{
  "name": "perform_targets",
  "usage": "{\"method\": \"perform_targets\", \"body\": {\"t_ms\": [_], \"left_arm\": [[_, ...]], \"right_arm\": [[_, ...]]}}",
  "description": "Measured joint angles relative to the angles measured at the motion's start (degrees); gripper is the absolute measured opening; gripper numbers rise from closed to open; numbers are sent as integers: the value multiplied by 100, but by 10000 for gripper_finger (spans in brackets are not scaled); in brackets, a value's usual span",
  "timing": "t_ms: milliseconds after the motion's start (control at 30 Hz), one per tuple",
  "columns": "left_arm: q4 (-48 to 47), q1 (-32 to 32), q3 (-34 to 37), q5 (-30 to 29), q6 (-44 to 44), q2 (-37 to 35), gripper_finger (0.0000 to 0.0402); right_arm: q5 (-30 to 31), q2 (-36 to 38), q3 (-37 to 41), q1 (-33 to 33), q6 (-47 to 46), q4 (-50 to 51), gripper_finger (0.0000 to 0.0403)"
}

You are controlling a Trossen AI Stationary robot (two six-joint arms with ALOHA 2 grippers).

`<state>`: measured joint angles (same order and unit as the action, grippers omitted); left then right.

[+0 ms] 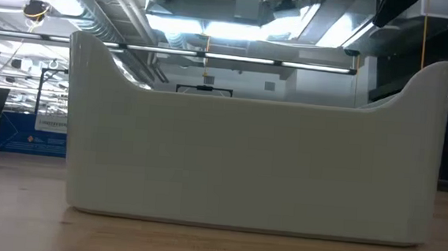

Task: Pick and place USB-C Cables
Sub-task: Put the black white charger cable into the gray bin

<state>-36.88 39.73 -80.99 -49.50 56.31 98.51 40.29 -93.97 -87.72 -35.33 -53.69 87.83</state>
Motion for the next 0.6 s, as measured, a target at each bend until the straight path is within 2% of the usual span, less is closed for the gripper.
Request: {"method": "perform_targets", "body": {"t_ms": [233, 400, 500, 600], "left_arm": [[821, -1074, -8, 1579, -1632, 405, 1], [1883, -1581, -19, 2586, -2811, 743, 15], [2248, -1717, -19, 3298, -3122, 890, 34], [2222, -1707, -19, 3486, -3138, 897, 51]], "right_arm": [[-1, 0, 0, -2, 16, 81, 121], [-58, -6, 0, -29, 2, 195, 121], [-129, -7, 0, -63, 2, 215, 121], [-138, -7, 0, -110, 2, 225, 121]]}}
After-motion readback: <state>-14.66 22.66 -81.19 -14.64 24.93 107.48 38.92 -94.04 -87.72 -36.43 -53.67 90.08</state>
